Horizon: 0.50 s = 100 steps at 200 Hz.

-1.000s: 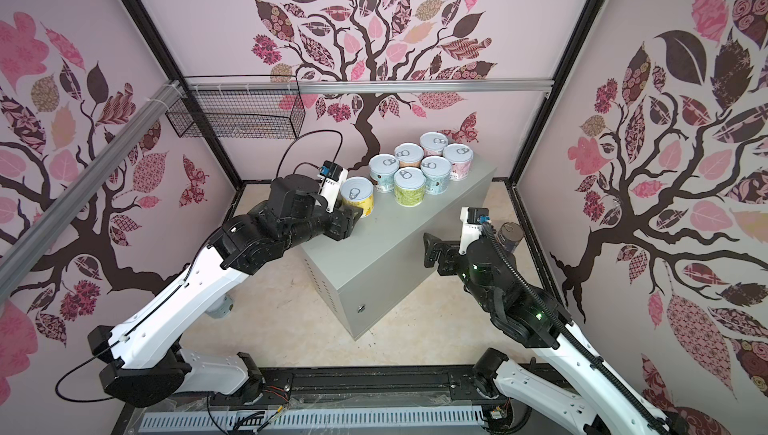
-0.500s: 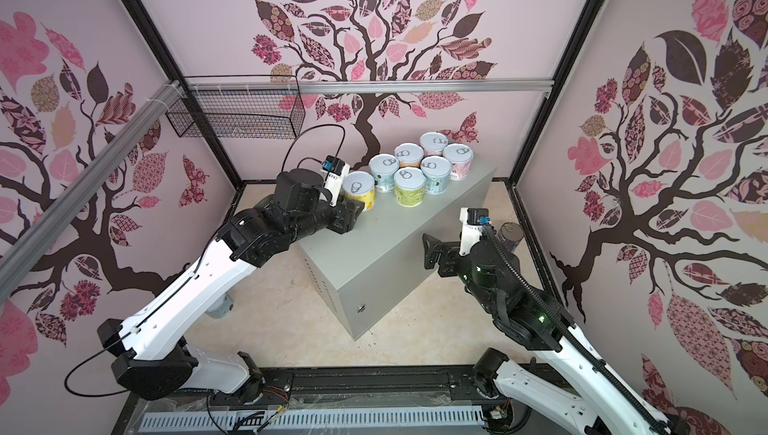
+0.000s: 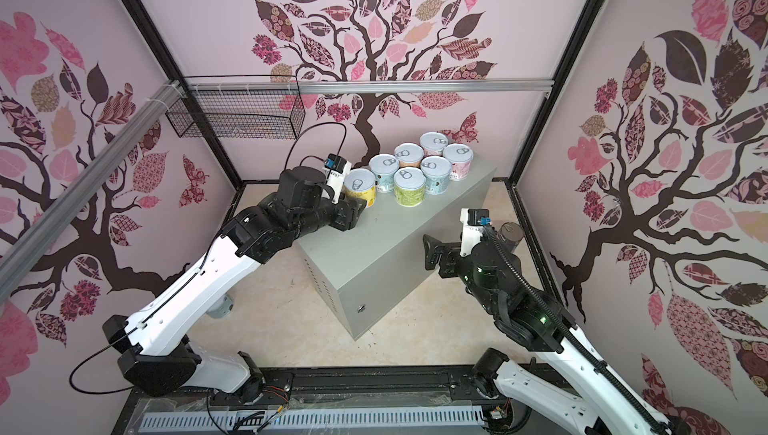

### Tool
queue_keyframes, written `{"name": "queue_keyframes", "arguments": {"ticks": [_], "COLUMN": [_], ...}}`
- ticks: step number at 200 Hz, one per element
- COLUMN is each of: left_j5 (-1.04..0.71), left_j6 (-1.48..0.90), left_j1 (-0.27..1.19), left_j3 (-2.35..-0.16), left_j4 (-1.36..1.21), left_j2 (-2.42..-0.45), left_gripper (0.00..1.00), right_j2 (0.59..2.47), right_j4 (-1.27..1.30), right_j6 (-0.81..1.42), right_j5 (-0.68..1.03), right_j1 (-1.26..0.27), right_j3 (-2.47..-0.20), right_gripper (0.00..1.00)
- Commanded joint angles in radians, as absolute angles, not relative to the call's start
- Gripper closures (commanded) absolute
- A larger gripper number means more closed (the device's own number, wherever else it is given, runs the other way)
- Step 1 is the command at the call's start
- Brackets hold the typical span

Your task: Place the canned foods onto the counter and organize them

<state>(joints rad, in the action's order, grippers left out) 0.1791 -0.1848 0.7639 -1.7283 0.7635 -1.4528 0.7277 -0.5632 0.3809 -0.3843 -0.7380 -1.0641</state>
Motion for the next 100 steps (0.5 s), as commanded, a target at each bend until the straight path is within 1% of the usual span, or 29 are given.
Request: {"name": "queue_keyframes", "arguments": {"ticks": [1, 52, 80, 100], "left_j5": [0.173, 0.195, 0.217, 0.236], "left_j6": [-0.188, -0.214, -0.244, -0.261], "left_j1": [0.76, 0.762, 0.762, 0.762], "left_j3": [-1.786, -1.789, -1.746, -1.728], "left_j4": [0.753, 0.811, 0.821, 0.853], "left_j2": [-1.438, -1.368, -1.297, -1.254], "left_gripper": [0.3, 0.2, 0.09, 0.05], "right_j2": [0.728, 0.767, 0.767, 0.767], "right_j4": [-0.591, -0.69, -0.741, -0.785], "right_j6": [0.371, 0.37, 0.376, 0.38], "right_j5": [-0.371, -0.328, -0.322, -0.323], "right_j1": [-0.735, -0.736, -0.735, -0.735], "right_j3": [-1.082, -1.15, -1.185, -1.218], "right_gripper": [0.0, 0.0, 0.0, 0.0]}}
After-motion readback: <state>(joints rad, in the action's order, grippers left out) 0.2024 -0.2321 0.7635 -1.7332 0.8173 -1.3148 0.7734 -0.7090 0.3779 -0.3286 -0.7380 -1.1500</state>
